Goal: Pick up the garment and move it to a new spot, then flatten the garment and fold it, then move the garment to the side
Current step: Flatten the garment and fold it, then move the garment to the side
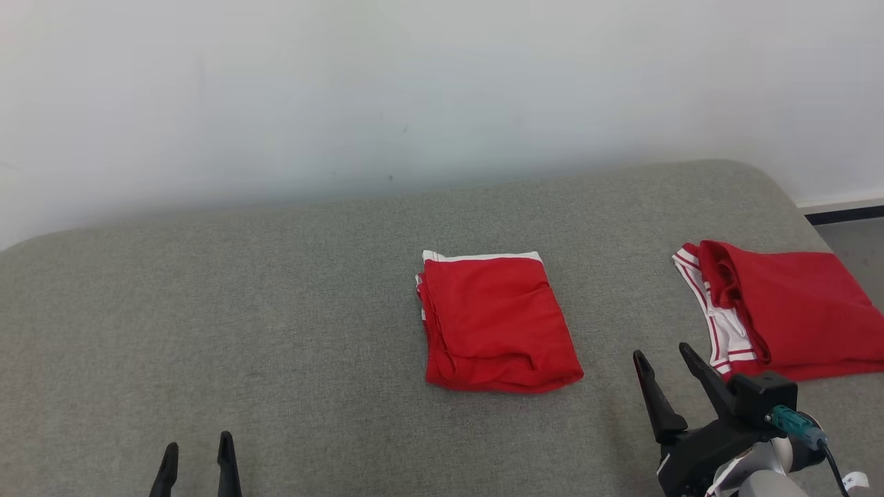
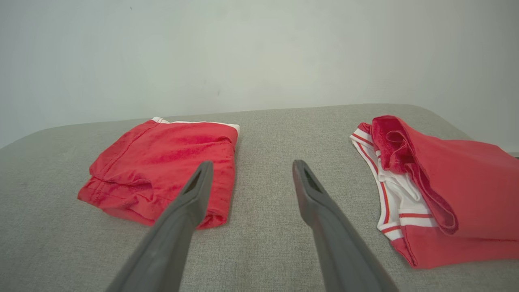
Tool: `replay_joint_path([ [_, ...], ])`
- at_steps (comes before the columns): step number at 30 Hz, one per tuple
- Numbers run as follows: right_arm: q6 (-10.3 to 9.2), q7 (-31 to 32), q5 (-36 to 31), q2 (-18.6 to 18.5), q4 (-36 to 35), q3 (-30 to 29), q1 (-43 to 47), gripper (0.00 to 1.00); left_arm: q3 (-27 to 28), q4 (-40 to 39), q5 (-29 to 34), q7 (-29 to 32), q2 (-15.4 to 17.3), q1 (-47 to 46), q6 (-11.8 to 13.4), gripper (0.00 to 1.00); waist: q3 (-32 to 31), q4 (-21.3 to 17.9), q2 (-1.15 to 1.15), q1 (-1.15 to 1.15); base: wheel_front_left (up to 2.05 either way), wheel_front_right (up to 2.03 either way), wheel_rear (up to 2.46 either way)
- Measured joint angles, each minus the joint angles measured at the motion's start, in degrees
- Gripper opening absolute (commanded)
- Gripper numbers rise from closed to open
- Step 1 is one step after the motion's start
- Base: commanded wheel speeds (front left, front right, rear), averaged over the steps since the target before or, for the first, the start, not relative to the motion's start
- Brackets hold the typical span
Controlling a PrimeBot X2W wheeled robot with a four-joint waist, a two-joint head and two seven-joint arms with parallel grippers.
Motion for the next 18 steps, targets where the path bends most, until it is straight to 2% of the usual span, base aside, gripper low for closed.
replay_joint_path([
  [18,0.00,-0.5,-1.5,1.7,0.8,-2.5,1.0,1.00,0.7,1.0,1.7,0.0,0.0,0.3,-0.9,1.00,-0.1,0.4,0.00,0.01,0.00,0.00,0.00],
])
